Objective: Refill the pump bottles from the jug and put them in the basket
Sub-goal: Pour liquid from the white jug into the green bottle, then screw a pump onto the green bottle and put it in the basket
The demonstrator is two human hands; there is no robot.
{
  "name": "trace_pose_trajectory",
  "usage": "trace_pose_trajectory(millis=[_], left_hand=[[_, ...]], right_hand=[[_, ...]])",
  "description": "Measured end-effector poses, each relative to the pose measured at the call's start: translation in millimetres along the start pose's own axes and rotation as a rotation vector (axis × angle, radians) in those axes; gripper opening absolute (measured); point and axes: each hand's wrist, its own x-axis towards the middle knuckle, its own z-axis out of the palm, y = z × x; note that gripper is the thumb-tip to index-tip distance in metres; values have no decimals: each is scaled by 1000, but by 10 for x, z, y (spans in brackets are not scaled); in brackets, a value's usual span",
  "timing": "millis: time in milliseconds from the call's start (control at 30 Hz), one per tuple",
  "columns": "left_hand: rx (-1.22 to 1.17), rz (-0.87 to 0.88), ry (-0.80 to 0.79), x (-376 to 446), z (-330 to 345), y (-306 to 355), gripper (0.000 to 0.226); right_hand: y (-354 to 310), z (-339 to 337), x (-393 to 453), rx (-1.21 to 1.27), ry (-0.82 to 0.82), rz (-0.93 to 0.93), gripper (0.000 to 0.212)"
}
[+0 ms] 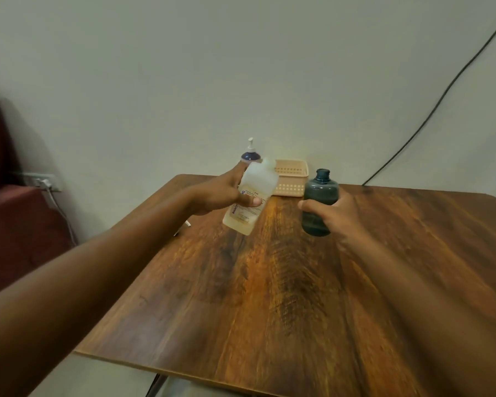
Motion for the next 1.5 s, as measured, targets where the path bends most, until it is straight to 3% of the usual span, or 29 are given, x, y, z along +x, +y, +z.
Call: trace_pose_trajectory(millis=[167, 267, 400, 800, 967, 1100, 1200, 1433, 1500], left_hand=[[-177, -74, 6, -187, -71, -443, 72], [-231, -100, 10, -280, -94, -681, 69], [-280, -156, 54, -363, -125, -956, 83], [-370, -167, 76, -429, -83, -1239, 77], [-231, -124, 295, -401, -230, -972, 120], [-117, -27, 449, -257, -320, -685, 114], [-15, 46, 432, -47, -250, -367, 106], [69, 116, 262, 478, 313, 349, 107], [82, 107, 169, 651, 558, 510, 96]], right_hand=[[109, 115, 40, -46, -12, -10, 78], [157, 186, 41, -52, -21, -8, 73], [192, 277, 6, -18, -40, -20, 61], [278, 341, -36, -15, -14, -3, 68], [246, 165, -86, -10, 2, 16, 69], [228, 7, -130, -27, 16, 21, 66], [225, -251, -174, -42, 53, 34, 78], [209, -912, -292, -59, 151, 33, 70], [214, -1119, -314, -81, 180, 37, 74]])
